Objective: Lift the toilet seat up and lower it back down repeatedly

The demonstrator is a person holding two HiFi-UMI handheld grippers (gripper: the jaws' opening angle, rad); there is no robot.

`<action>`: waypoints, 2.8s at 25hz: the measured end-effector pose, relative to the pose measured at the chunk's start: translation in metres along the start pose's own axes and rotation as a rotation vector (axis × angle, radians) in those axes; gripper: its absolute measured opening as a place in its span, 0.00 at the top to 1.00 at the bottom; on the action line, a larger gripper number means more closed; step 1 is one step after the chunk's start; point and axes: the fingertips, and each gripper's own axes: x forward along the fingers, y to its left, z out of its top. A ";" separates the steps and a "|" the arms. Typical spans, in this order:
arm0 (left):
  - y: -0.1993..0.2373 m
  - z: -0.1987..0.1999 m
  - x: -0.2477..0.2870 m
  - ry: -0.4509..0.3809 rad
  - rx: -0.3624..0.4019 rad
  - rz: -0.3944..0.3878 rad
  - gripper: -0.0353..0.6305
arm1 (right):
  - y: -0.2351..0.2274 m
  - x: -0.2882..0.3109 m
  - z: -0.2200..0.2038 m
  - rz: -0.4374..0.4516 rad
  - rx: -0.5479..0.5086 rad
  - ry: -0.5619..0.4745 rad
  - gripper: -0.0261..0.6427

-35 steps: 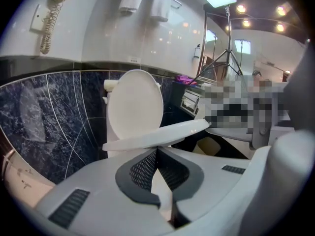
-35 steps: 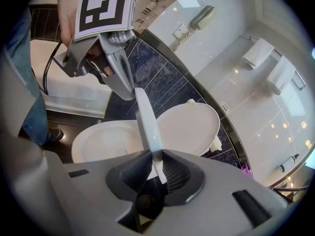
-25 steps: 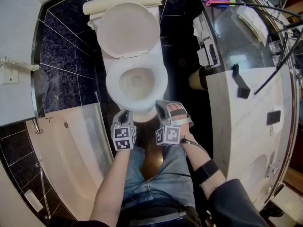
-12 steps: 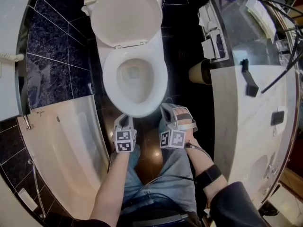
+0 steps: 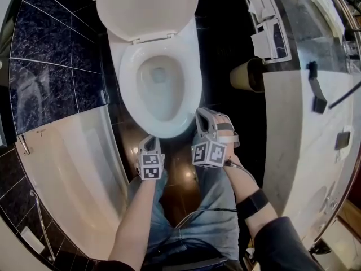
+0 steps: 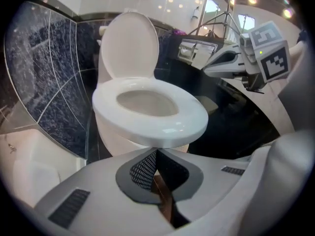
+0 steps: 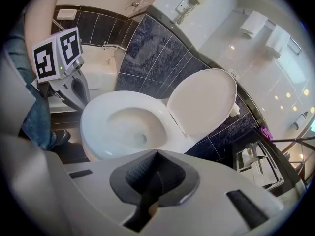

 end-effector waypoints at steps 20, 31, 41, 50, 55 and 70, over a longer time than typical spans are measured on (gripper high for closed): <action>0.018 0.118 -0.106 -0.127 0.065 0.051 0.95 | -0.053 -0.062 0.038 -0.019 0.190 -0.003 0.93; 0.022 0.295 -0.296 -0.355 0.114 0.154 0.95 | -0.180 -0.190 0.111 -0.061 0.531 -0.126 0.93; 0.014 0.369 -0.416 -0.510 0.073 0.192 0.95 | -0.251 -0.284 0.137 -0.090 0.683 -0.250 0.93; -0.002 0.371 -0.441 -0.571 0.078 0.198 0.95 | -0.251 -0.303 0.129 -0.095 0.721 -0.270 0.93; 0.003 0.369 -0.448 -0.572 0.075 0.218 0.95 | -0.246 -0.300 0.128 -0.088 0.731 -0.264 0.93; 0.014 0.381 -0.431 -0.579 0.107 0.210 0.95 | -0.262 -0.273 0.141 -0.088 0.732 -0.255 0.93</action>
